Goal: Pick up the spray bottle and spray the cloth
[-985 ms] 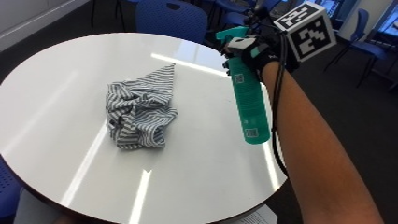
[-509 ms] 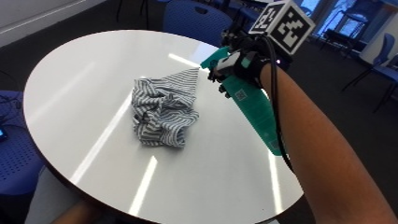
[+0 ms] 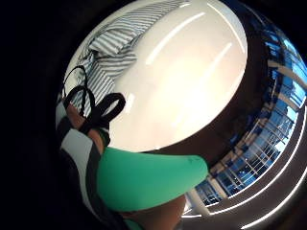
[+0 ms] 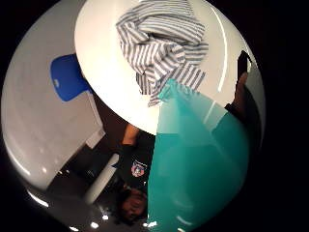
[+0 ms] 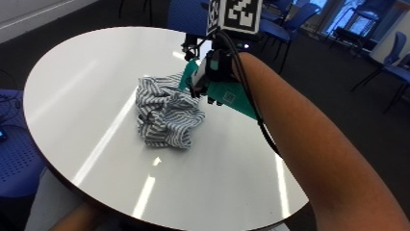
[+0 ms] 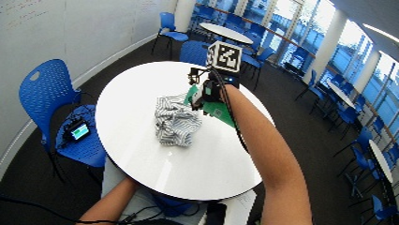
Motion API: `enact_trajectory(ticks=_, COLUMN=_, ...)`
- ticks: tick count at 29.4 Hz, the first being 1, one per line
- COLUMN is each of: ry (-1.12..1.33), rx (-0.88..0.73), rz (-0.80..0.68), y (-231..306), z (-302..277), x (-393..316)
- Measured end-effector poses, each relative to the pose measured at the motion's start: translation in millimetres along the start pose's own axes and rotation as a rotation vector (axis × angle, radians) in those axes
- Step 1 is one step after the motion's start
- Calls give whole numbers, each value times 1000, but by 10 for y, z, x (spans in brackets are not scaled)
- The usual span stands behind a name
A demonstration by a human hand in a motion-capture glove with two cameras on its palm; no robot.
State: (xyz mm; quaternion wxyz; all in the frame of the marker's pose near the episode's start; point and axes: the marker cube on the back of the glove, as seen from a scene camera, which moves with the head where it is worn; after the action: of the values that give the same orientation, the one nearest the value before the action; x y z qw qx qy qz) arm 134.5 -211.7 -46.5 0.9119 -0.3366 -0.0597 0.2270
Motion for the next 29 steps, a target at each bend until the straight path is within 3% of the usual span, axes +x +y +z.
enact_trajectory(ticks=11, ry=324, rx=-131, rz=99, y=-178, z=362, x=-117)
enact_trajectory(ticks=18, ry=300, rx=-198, rz=110, y=-186, z=555, x=55)
enact_trajectory(ticks=29, ry=260, rx=-145, rz=106, y=-125, z=384, x=87)
